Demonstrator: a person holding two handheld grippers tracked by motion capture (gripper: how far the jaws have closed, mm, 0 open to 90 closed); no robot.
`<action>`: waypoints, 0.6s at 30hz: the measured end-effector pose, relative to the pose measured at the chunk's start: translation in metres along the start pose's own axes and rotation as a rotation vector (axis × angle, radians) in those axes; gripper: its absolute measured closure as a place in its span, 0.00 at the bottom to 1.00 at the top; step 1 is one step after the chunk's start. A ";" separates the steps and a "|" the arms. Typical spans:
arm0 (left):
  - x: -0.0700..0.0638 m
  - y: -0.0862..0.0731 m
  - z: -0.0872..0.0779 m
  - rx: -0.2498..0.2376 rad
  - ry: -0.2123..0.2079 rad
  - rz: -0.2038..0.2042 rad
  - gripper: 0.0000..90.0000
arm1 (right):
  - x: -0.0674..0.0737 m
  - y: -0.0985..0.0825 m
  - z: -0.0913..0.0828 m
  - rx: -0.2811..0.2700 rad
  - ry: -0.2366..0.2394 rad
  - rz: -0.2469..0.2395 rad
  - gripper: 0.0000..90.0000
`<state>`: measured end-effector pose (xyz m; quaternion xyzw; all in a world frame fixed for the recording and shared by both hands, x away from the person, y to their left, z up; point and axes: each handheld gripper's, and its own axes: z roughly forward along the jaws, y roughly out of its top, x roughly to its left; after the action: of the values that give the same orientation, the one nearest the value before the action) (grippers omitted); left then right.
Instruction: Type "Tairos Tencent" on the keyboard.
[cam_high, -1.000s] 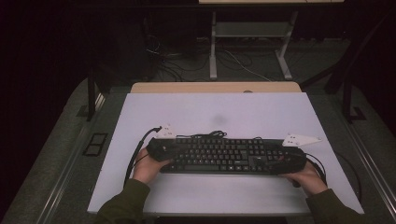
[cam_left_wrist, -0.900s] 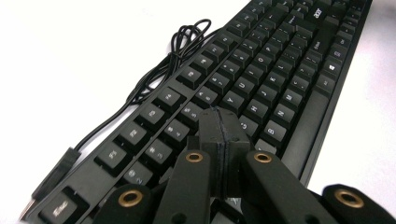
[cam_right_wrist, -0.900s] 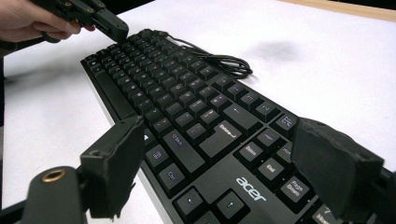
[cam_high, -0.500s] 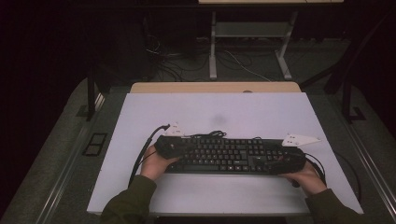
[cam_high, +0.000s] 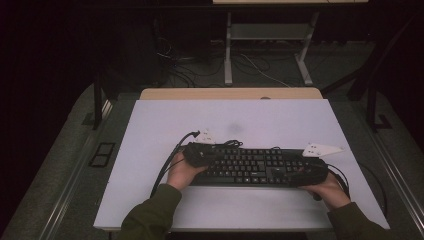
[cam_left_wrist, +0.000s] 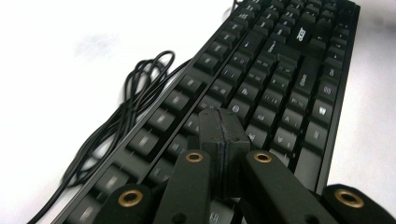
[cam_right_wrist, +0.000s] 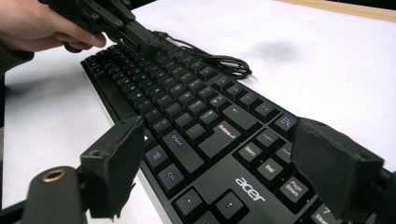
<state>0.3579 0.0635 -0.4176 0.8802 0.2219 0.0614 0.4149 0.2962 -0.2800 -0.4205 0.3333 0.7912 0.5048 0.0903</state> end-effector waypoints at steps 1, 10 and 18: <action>-0.001 0.002 0.003 -0.001 -0.005 0.000 0.99 | 0.000 0.000 0.000 0.001 0.000 0.000 0.19; -0.008 0.010 0.025 0.037 -0.015 0.017 0.99 | 0.000 0.000 0.000 -0.004 0.000 0.004 0.19; -0.007 0.008 0.027 0.071 -0.005 0.014 0.99 | 0.000 0.000 -0.001 -0.005 -0.003 0.006 0.19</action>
<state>0.3623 0.0369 -0.4289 0.8960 0.2167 0.0543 0.3837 0.2956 -0.2806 -0.4195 0.3361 0.7887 0.5067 0.0907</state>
